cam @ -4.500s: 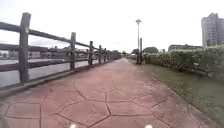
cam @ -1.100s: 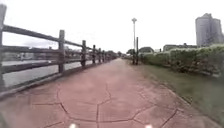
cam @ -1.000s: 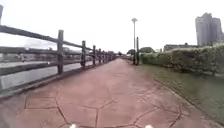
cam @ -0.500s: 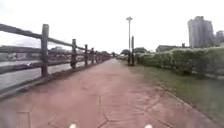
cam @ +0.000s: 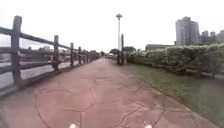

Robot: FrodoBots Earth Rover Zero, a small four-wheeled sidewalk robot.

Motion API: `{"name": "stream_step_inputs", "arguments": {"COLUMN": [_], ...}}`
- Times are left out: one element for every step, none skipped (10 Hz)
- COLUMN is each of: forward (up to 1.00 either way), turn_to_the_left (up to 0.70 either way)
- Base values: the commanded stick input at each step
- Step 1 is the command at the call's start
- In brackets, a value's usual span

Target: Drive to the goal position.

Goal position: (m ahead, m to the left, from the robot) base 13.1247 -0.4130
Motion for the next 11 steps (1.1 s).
{"name": "stream_step_inputs", "arguments": {"forward": [1.0, 1.0, 1.0, 1.0, 1.0, 1.0, 1.0, 1.0, 1.0, 1.0, 1.0], "turn_to_the_left": [0.0, 0.0, 0.0, 0.0, 0.0, 0.0, 0.0, 0.0, 0.0, 0.0, 0.0]}}
